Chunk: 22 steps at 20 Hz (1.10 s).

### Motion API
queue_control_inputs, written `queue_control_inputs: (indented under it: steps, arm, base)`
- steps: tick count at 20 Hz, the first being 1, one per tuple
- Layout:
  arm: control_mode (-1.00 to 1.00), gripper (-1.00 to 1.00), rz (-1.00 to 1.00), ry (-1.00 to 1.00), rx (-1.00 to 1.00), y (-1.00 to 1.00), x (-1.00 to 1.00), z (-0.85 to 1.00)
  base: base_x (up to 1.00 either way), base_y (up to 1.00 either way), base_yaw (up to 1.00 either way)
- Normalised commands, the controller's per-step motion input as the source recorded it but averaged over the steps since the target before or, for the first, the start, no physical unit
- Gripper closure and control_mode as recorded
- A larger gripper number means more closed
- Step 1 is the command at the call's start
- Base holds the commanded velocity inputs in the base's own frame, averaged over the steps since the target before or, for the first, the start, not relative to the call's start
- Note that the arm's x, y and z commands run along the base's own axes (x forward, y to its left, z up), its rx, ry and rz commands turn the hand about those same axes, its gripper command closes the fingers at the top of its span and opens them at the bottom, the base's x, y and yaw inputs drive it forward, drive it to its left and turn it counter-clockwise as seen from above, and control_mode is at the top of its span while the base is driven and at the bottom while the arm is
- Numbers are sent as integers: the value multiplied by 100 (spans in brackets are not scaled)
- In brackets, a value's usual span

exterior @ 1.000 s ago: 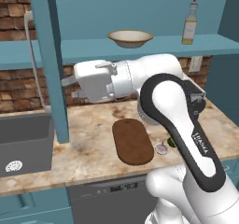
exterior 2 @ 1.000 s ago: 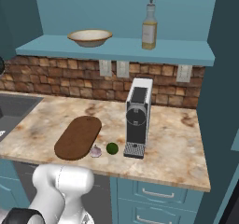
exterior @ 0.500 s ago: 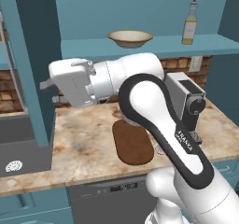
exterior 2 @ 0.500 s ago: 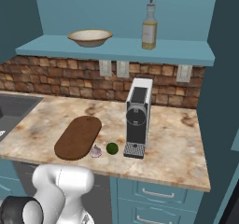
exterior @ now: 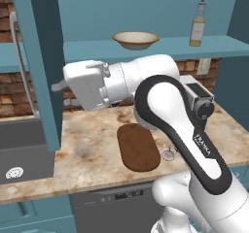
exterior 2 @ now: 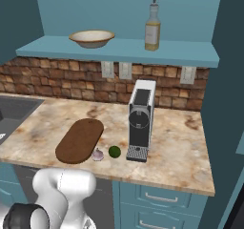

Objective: Open the cabinet. Place the bowl and condiment on the counter. Then place the lime and garlic on the cutting board.

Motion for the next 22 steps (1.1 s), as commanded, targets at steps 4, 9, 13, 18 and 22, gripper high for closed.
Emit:
queue_control_inputs:
  steps: [4,9,13,18,22]
  arm:
    - [-100,-100,0,-3,-5,-33,8,0]
    - [-100,-100,-2,0,-3,-36,16,5]
    - [-100,-100,-7,-4,-6,-44,8,10]
    - [-100,-100,-13,-16,-11,-50,0,7]
    - [-100,-100,-23,-21,-13,-52,1,0]
  base:
    - [0,0,0]
    - [0,0,0]
    - [0,0,0]
    - [0,0,0]
    - [0,0,0]
